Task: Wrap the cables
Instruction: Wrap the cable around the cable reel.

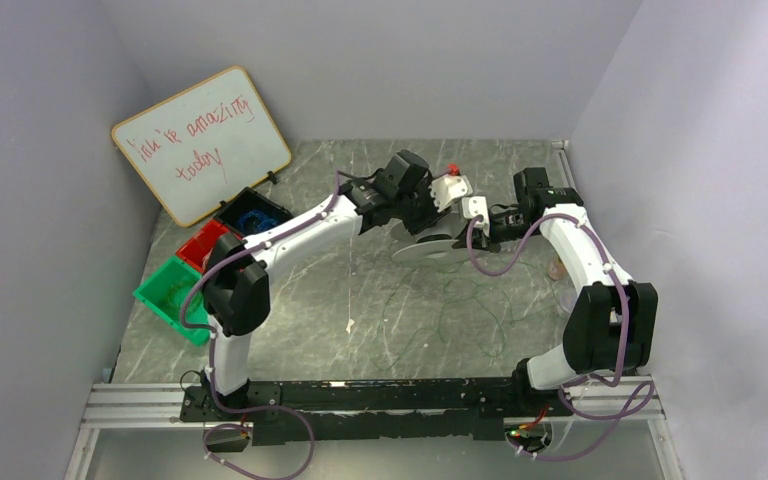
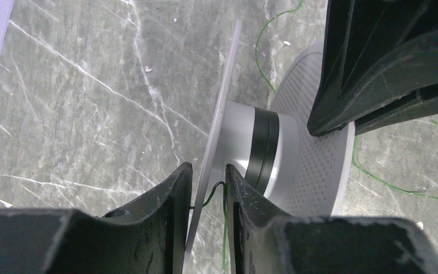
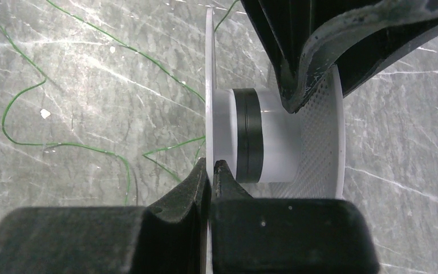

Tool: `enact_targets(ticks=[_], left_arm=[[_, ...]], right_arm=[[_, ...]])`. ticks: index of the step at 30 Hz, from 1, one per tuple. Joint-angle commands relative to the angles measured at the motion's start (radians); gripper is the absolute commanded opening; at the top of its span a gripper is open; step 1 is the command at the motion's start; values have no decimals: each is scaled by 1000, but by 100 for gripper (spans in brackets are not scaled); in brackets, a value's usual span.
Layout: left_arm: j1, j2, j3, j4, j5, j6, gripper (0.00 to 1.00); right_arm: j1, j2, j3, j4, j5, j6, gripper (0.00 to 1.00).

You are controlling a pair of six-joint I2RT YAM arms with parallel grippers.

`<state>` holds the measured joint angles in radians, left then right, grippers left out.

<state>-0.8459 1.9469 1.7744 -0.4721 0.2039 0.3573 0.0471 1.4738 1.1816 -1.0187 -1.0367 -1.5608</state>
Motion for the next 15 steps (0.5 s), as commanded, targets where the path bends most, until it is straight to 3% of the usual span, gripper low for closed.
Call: enact_targets(ticks=[1,4,8,15], left_arm=[[-1,-67,-36,-27,-27,37,30],[3,-76,-56,-21,-13,36,30],[25,-87,-73,-9,39,7,38],[64,-89,-82,2,102,-24,32]], right_arm=[[-27,-6,41,-52,-69,-13,0],[-32,-3,44,-60,-74,-20,0],[-36,0,44,-65,-75,-25,0],[-39,-1,44,-67,-80,-31,0]])
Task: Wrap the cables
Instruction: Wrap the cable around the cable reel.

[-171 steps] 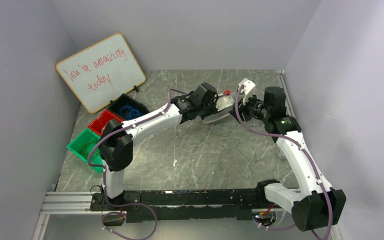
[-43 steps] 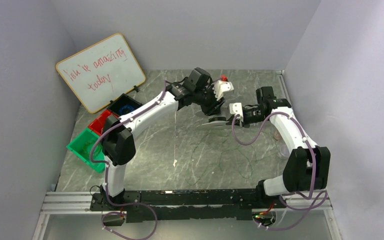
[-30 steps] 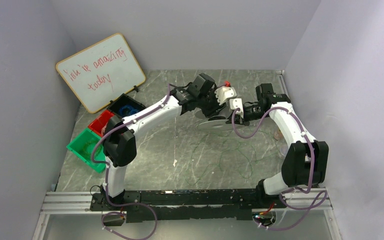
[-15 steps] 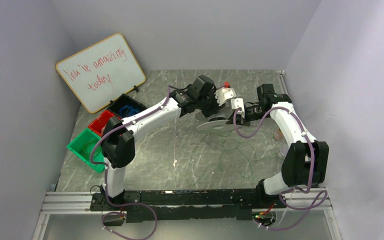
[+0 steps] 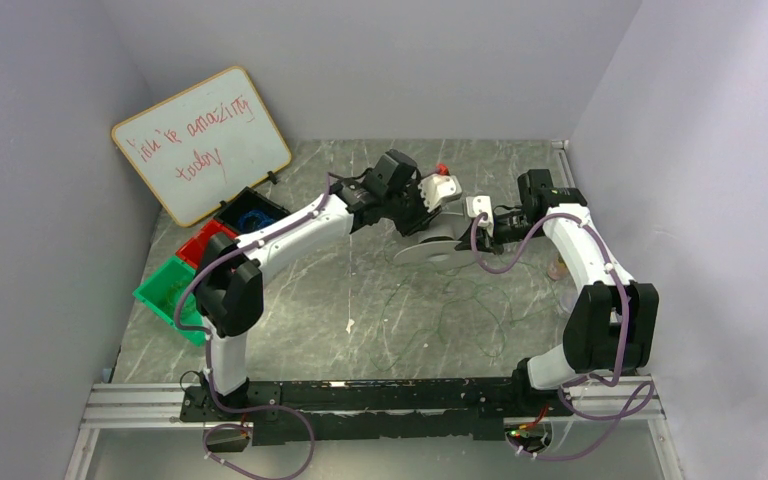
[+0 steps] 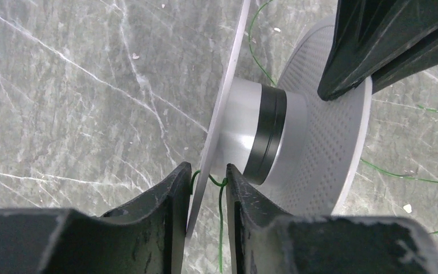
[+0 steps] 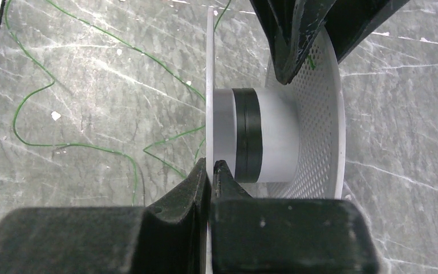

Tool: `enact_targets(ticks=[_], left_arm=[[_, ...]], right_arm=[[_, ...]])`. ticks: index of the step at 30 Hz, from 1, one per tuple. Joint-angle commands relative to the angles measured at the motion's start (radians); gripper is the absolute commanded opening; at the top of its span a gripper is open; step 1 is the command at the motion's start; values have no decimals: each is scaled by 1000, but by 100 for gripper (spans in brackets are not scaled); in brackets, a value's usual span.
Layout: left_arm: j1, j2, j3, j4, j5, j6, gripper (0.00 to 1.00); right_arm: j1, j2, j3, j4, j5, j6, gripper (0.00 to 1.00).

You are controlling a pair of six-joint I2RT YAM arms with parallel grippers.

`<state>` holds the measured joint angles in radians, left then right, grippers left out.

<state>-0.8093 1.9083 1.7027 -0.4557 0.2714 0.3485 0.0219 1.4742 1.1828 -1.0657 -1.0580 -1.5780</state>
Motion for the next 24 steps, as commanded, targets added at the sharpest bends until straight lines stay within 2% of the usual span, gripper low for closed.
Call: enact_targets(ticks=[1,5,8,12,16,21,22,24], left_arm=[[29,-51,-12,-13,42,-13,31],[34,-40,-8,-13,73,-19,21],[33,-31,-2,-13,99,-25,18],[34,-20,7,-16,126,-35,3],[36,-19,4,-9,139,-52,2],[43,-29,6,-8,176,-89,3],[46,-32,9,-10,195,-93,6],[56,-46,11,-13,232,-101,31]], right_arm=[[-15,-3,43,-20,-60,-14,0],[-15,-4,43,-15,-65,-11,0],[-17,-7,39,-11,-77,-7,0],[-17,-8,35,-14,-111,-8,0],[-17,1,45,-43,-142,-25,0],[-17,21,55,-97,-161,-80,0],[-17,24,55,-102,-157,-91,0],[-17,22,49,-92,-139,-93,0]])
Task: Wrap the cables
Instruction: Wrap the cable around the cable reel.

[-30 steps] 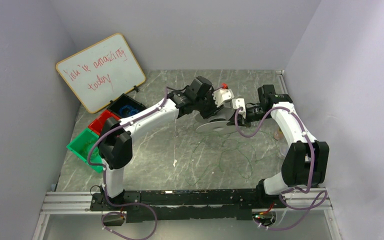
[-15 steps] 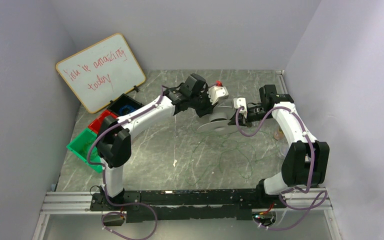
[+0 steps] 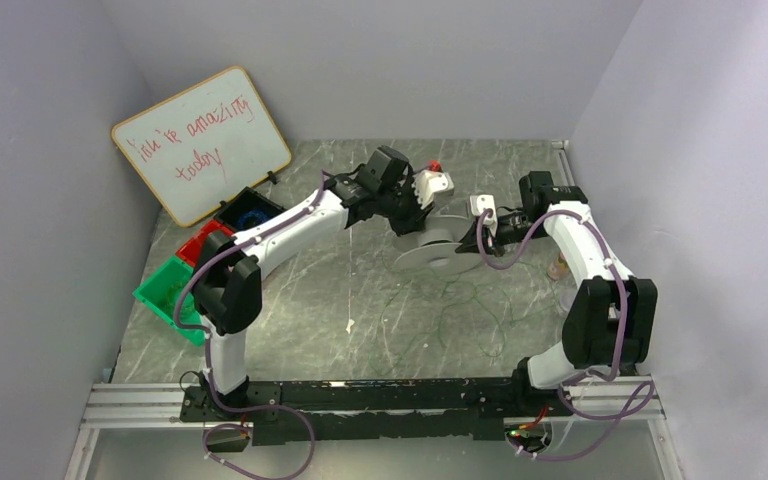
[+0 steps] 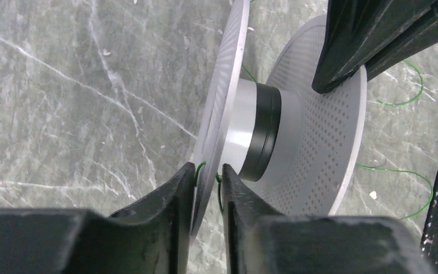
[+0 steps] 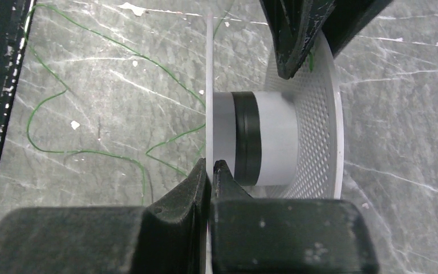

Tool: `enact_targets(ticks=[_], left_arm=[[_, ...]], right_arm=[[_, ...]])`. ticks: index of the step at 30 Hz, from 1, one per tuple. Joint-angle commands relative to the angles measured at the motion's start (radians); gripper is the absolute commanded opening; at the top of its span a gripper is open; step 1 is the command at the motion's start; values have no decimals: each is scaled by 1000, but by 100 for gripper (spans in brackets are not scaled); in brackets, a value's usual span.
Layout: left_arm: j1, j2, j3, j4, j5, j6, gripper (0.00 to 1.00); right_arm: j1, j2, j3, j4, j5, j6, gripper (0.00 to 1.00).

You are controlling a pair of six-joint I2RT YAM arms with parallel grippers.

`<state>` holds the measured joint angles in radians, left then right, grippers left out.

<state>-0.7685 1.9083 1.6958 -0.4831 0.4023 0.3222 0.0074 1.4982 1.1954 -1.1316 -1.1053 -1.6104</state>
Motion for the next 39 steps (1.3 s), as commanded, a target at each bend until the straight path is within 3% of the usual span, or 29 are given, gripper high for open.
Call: enact_targets(ticks=[1,8,10,18,23,26,30,39], left_arm=[[23,-57,18,16,127,-81,38],[97,-148,14,-2,310,-67,82],[114,-175,8,-3,332,-60,86],[120,-235,-30,-5,226,14,89],[69,-251,-63,-50,236,126,88],[26,-245,-71,-116,276,238,87],[-18,-229,-81,-153,209,355,83],[-28,-196,-89,-115,91,406,78]], right_arm=[[-3,-8,29,-17,-74,-61,0],[-1,-96,-81,75,5,-121,0],[-1,-123,-115,116,32,-131,0],[17,-248,-337,365,156,-199,0],[26,-312,-429,522,178,-155,0],[28,-289,-389,443,160,-187,0],[28,-263,-354,381,152,-216,0],[27,-189,-227,131,68,-313,0]])
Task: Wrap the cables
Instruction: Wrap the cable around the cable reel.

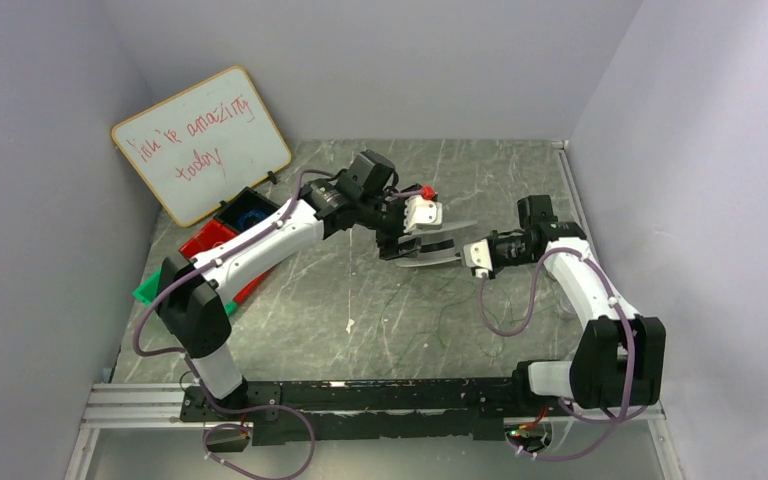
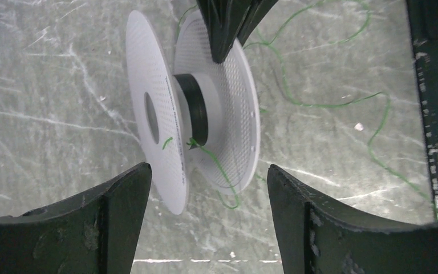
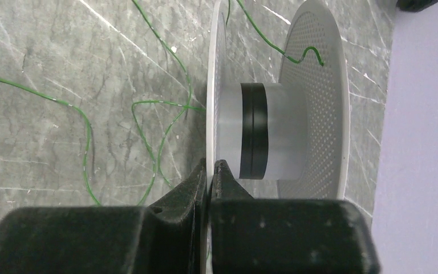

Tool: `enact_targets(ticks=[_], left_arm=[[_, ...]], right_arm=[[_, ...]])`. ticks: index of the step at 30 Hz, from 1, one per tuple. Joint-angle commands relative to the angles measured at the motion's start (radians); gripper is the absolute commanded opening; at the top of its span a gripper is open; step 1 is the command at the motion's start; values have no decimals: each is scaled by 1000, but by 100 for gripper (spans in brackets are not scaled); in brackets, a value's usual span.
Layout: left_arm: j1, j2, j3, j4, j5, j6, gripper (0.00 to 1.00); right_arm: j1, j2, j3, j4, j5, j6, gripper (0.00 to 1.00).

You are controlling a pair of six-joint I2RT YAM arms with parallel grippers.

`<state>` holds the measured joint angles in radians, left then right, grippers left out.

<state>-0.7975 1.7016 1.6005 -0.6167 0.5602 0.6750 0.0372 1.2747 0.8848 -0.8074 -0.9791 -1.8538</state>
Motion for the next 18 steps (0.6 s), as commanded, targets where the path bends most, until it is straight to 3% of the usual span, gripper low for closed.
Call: enact_targets(ticks=[1,5,13,18], left_arm=[[-1,14,9,30,-90,51,78],[-7,24,26,47,-147,36,77],[42,-19,-14,77,-53,-99,78],[78,-47,-21,72,35,-148,79]], right_arm=[[-3,43,100,-223,-68,-83,0],[-3,56,130,-296,-85,-125,0],[-2,-85,-129,97,73,-125,0],[0,-110,-209,142,151,-259,0]])
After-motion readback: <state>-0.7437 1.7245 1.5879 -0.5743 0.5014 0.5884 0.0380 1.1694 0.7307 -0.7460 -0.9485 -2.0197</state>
